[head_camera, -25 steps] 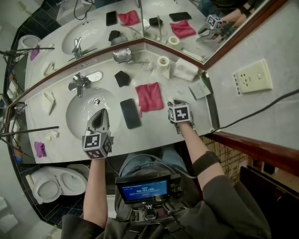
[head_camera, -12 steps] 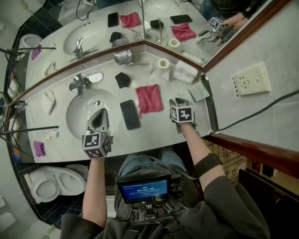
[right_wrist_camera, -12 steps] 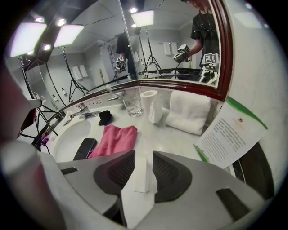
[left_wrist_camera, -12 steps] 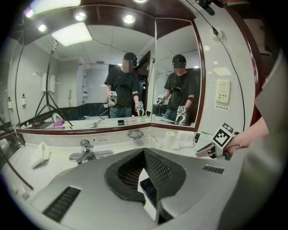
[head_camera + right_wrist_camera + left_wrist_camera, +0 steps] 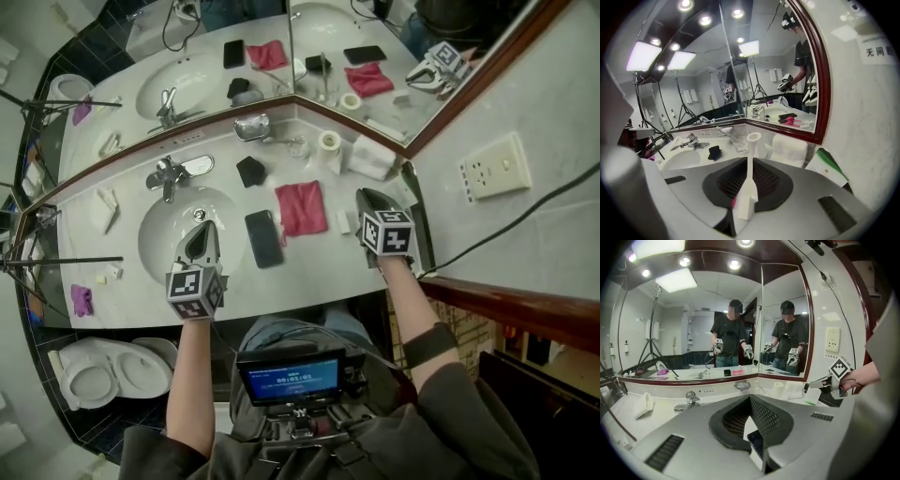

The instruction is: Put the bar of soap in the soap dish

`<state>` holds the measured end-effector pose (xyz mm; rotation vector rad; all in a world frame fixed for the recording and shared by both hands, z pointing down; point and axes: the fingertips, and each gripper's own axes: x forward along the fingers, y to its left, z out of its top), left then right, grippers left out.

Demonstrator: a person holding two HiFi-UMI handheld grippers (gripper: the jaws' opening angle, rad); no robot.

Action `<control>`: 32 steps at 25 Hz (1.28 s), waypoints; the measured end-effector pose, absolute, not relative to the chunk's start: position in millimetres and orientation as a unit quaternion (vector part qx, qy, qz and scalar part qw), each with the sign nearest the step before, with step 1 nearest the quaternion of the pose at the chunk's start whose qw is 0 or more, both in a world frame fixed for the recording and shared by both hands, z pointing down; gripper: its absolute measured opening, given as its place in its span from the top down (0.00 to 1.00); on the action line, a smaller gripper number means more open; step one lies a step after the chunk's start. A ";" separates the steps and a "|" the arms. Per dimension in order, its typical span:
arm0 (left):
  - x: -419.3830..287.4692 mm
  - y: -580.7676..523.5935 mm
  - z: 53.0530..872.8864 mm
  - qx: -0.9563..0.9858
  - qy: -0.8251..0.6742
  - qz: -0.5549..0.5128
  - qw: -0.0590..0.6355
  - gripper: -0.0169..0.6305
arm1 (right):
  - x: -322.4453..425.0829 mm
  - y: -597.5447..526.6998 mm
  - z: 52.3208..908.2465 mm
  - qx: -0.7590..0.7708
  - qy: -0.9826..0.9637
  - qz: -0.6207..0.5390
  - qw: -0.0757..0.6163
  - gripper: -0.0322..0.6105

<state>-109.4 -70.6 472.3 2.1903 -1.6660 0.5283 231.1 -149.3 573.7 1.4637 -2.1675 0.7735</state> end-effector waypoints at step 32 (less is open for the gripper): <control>-80.2 -69.6 465.4 0.822 -0.522 0.174 0.149 0.82 | 272.6 -88.6 543.7 0.551 -0.772 0.281 0.149 0.92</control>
